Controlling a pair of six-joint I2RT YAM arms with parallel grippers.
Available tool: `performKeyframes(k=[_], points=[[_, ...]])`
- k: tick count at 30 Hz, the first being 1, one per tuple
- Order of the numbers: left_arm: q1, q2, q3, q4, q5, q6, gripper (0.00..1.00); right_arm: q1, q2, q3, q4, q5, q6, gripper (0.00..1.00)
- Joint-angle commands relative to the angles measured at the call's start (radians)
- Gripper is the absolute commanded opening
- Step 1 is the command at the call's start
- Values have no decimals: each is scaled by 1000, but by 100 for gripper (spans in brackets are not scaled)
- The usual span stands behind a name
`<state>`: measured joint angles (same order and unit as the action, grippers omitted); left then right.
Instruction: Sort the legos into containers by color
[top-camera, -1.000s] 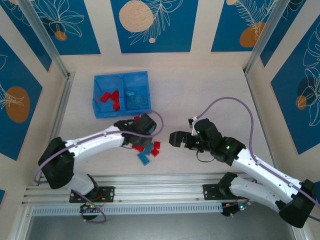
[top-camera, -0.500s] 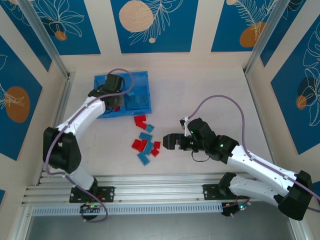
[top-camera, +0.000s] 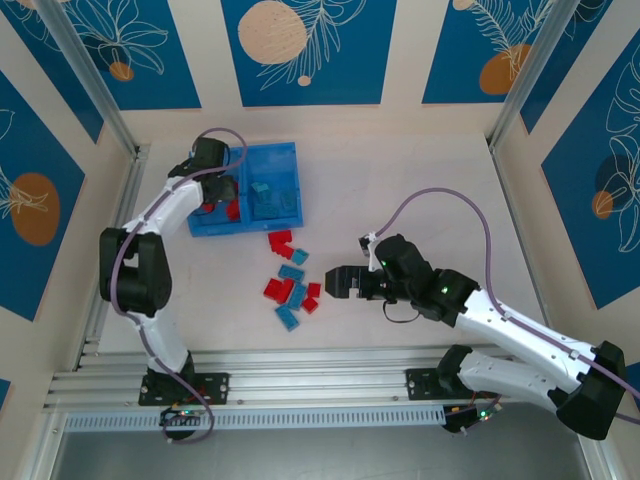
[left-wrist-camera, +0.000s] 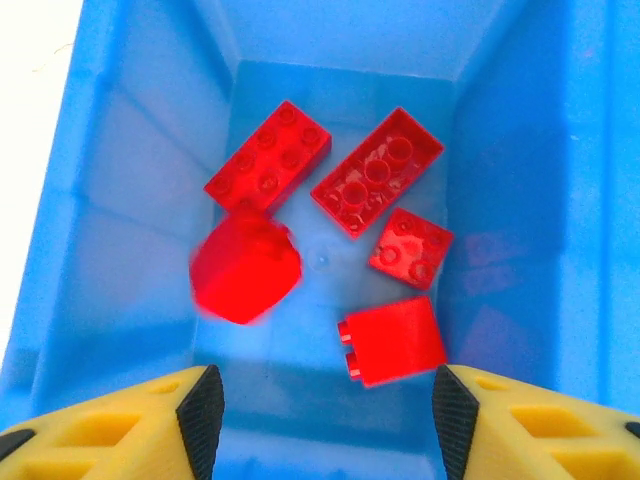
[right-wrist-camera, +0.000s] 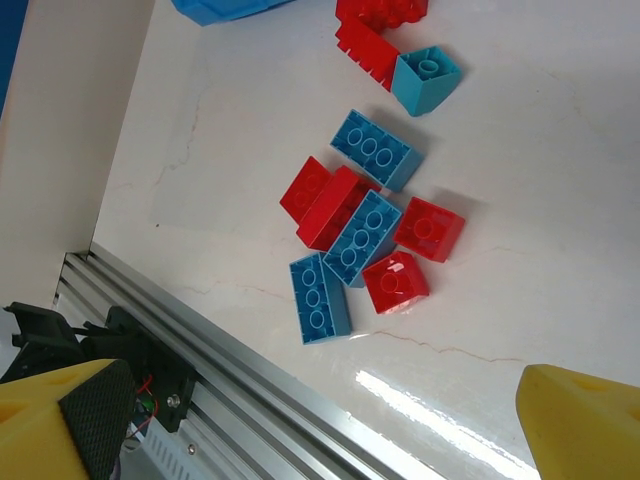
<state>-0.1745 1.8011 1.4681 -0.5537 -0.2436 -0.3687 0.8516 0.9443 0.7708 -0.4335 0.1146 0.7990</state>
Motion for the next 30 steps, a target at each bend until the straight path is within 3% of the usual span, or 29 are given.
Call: performKeyframes(k=[1,4,7,13,16,20,22,26,30], points=[[10,-205,-79,39,119,-76,60,10,31,45,5,25,-11,99],[-4,-405,-210,104,256,-151,60,22,98,77,12,35,-19,99],[-66,-594,-306,121,307,-145,60,40,192,127,0,63,-36,99],[-216,-819,-351,-58,447,152,65,40,429,251,-25,132,-38,99],[-267,-876,-366,-165,534,317,69,31,553,322,-15,171,-72,97],[-289,-926,-436,-229,669,488,76,16,704,387,79,183,-298,84],[-290,-944,-495,-199,673,514,79,-6,781,441,70,177,-374,81],[-292,-940,-548,-153,657,514,84,-64,914,534,58,50,-462,78],[-292,-932,-556,-145,651,507,99,-96,1021,598,55,-29,-485,75]])
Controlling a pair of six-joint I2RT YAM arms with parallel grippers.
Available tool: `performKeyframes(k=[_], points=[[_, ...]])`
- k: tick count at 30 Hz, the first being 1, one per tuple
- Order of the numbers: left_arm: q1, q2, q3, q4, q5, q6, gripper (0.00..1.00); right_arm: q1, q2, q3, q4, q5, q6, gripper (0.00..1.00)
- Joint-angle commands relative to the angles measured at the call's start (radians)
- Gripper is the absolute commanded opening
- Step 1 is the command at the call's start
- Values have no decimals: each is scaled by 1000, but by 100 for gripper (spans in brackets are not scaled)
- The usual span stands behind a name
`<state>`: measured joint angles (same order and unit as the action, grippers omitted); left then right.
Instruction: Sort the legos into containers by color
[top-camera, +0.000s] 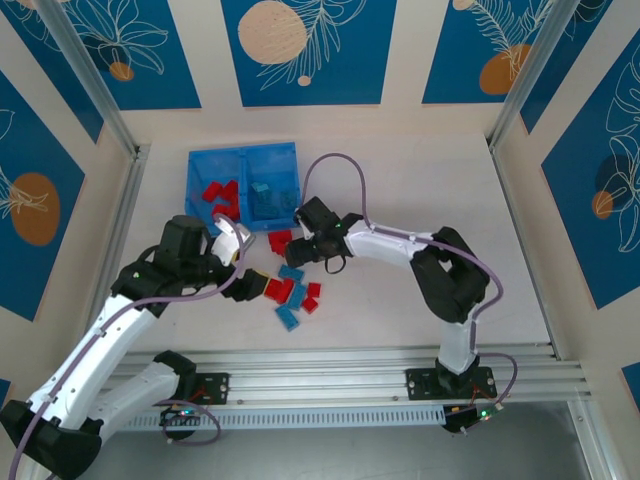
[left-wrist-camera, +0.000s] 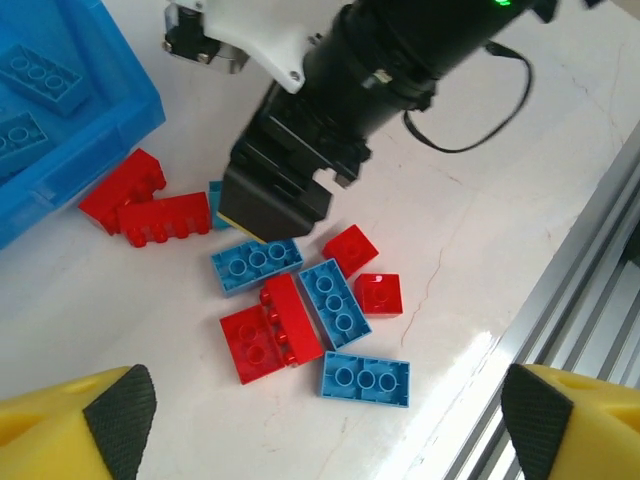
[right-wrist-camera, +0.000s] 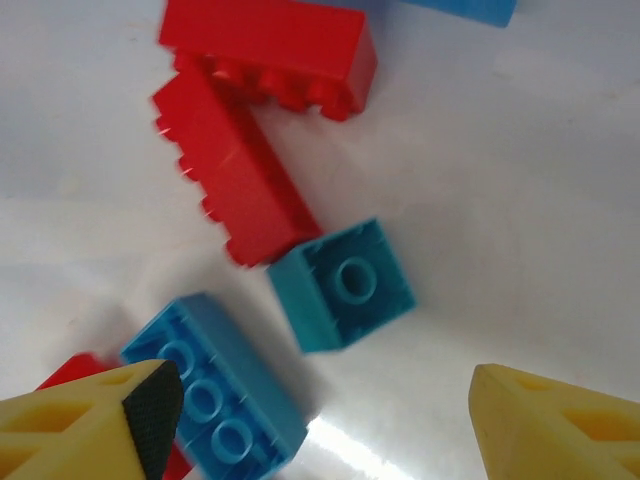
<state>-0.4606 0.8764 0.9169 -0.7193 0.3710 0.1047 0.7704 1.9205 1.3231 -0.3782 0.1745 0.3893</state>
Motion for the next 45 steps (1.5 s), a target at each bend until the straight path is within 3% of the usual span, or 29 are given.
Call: performKeyframes(k=[1,5,16,23,32,36,40,45], points=[[-5,-10,-12,28,43,31,100,-19,63,54,4,-102,-74,74],[-6,-15,-31,44,49,20,100,-36,122,72,29,-137,-58,71],[-5,4,-33,47,16,14,100,-46,171,-23,213,-321,114,50],[-6,18,-32,46,11,12,100,-45,121,-43,221,-328,152,40],[-6,11,-30,46,-17,7,100,-32,-115,-172,273,-179,157,38],[-5,-3,-29,44,-71,-2,100,12,-207,-169,241,-37,123,38],[-2,-55,-40,58,-224,-27,100,102,-239,-78,206,196,-16,38],[10,-141,-69,81,-464,-71,100,135,-104,151,196,463,-219,38]])
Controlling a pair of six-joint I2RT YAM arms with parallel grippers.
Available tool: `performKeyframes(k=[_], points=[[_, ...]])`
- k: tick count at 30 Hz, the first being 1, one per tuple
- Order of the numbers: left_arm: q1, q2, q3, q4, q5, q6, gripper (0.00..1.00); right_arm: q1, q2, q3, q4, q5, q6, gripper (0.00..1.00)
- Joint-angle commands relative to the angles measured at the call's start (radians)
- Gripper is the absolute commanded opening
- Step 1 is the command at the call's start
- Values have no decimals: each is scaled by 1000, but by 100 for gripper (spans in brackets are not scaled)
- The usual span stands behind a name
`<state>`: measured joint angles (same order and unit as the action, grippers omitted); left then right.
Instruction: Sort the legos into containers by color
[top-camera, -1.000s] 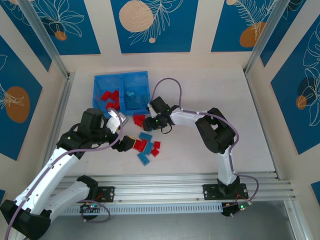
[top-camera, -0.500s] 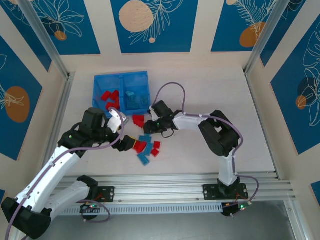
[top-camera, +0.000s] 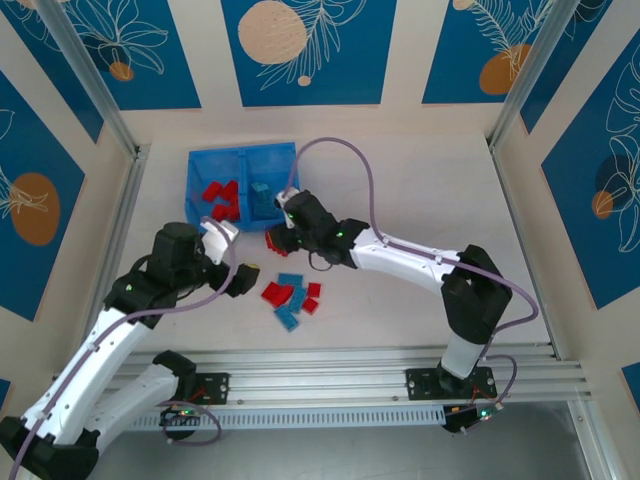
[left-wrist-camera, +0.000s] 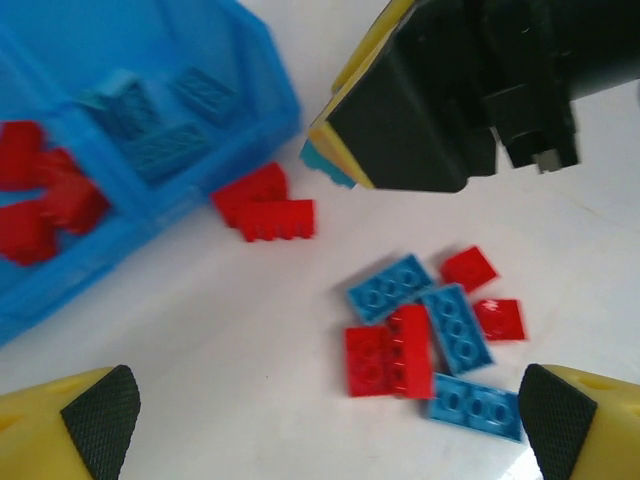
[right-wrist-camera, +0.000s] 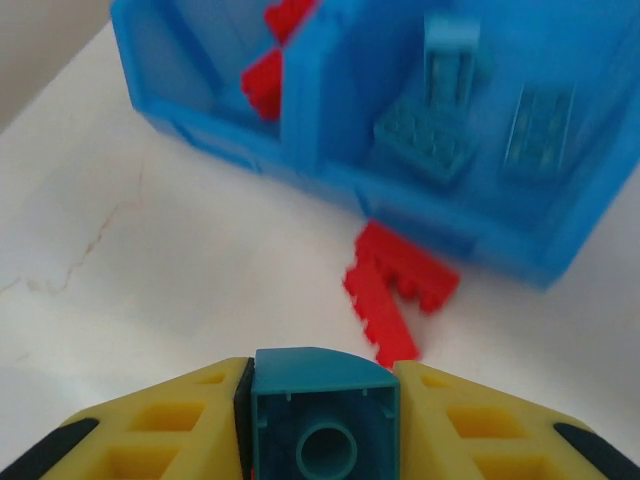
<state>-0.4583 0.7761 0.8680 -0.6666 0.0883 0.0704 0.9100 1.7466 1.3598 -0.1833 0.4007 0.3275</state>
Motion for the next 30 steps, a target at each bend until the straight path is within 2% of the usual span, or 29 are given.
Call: performKeyframes(k=[1,6,13,17,19,23,28,30], points=[[10,-50,-25,26,-212,-38,100,-10,113,165,-6,267,-193,38],[14,-79,-34,20,-298,-40,100,-51,349,458,-69,262,-278,38],[24,-87,-38,25,-305,-39,100,-79,592,753,-154,188,-262,40],[27,-89,-39,27,-301,-40,100,-80,680,919,-247,194,-255,52],[29,-90,-41,28,-304,-40,100,-79,685,953,-274,201,-259,55],[33,-89,-44,33,-305,-40,100,-79,621,924,-285,207,-255,56],[39,-69,-46,36,-295,-40,100,-79,427,752,-279,152,-207,56],[40,-53,-47,38,-289,-40,100,-80,310,649,-282,68,-175,57]])
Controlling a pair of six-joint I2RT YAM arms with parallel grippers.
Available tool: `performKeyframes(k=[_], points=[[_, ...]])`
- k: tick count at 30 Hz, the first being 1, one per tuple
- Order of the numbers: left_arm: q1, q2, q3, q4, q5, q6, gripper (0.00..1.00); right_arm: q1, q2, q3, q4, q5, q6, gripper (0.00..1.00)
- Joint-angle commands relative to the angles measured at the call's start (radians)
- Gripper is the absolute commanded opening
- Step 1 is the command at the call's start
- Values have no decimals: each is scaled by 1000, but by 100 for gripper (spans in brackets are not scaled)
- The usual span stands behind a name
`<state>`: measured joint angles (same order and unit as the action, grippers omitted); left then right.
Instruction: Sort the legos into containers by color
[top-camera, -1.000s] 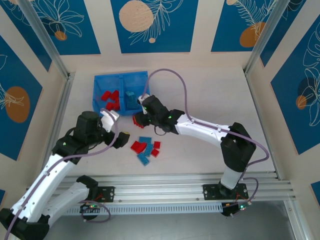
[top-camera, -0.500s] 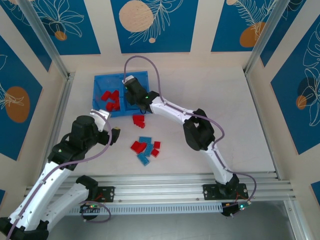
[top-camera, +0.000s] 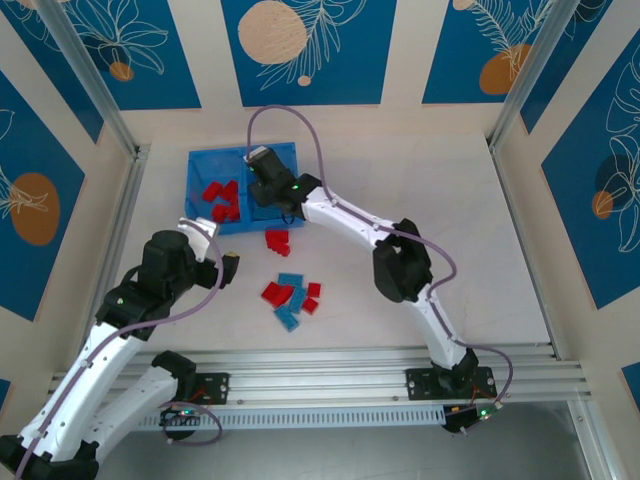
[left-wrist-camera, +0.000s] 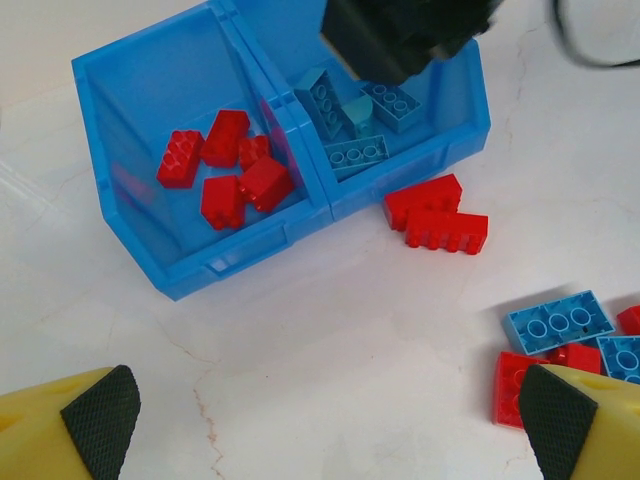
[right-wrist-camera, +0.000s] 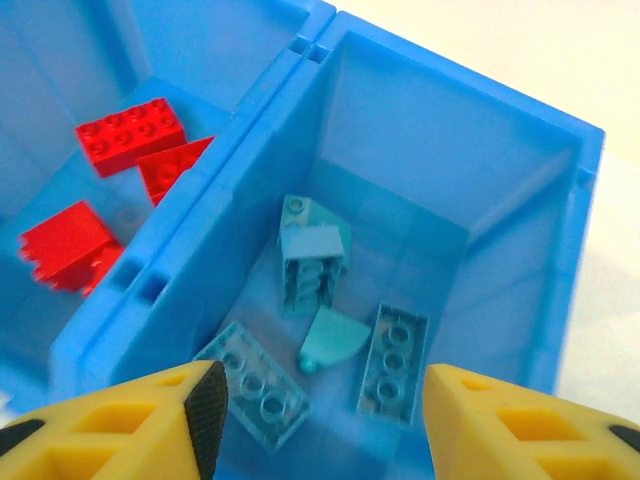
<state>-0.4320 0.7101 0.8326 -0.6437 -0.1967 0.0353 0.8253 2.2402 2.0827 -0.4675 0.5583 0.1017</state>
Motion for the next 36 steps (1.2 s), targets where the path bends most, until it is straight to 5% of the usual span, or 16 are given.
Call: performKeyframes(k=[1,6,11,14,17,25,36], points=[[15,23,-13,17,2,-6,100,4,-240,-131,1,-138,64,58],[15,145,8,10,138,-70,100,8,-582,-473,22,-379,133,62],[11,309,85,9,308,-390,100,3,-920,-813,51,-477,233,79],[-17,399,30,116,304,-668,99,-5,-1077,-976,67,-484,335,100],[-92,507,22,173,200,-829,99,-8,-1180,-1081,54,-483,408,100],[-194,802,152,216,79,-1071,100,-17,-1242,-1202,22,-484,449,100],[-188,1087,333,214,-108,-1062,90,-20,-1235,-1196,-3,-485,440,99]])
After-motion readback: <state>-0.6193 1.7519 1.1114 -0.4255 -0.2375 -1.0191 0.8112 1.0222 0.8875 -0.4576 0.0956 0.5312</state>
